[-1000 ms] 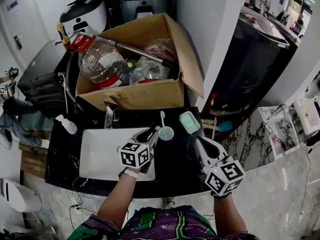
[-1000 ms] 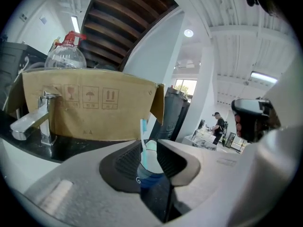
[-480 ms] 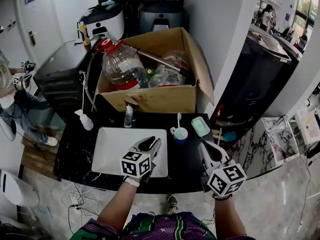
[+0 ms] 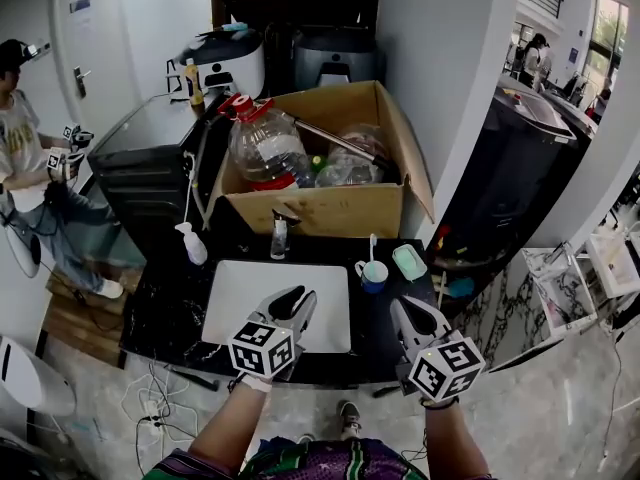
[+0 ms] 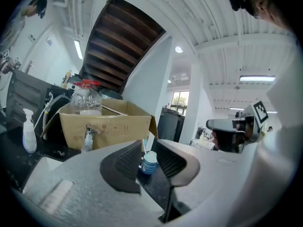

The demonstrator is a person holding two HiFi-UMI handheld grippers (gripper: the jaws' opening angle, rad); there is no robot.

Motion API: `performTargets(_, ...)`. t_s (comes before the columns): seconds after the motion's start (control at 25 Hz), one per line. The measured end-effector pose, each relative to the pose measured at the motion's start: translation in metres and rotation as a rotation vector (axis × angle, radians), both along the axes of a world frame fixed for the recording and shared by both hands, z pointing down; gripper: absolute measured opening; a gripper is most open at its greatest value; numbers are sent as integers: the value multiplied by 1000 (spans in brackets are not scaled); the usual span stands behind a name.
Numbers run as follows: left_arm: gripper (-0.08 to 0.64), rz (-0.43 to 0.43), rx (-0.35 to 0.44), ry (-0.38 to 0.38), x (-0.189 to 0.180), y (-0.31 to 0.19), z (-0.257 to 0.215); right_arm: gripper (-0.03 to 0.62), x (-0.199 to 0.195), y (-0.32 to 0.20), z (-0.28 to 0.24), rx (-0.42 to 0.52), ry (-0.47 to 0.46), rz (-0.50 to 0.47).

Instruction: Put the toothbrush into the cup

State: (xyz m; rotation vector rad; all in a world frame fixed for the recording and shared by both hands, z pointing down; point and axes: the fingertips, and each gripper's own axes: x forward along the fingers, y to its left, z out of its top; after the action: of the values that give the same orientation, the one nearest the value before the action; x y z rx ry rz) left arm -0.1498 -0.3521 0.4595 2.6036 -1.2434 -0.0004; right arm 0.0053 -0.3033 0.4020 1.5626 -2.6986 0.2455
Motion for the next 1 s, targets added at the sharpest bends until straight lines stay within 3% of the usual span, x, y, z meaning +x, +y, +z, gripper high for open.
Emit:
performTargets(0.4,98,1,85,41,-36,55,-42,3,-30,36,-7,17,-4,3)
performTargets(0.72,91,-10,211,-9,-55,89,-82,3,-41,57,-24,65,-9,22)
performTargets(1.0,49,-64,251,-5,-76,102,-102,3,-43,68,-35,94,-6,27)
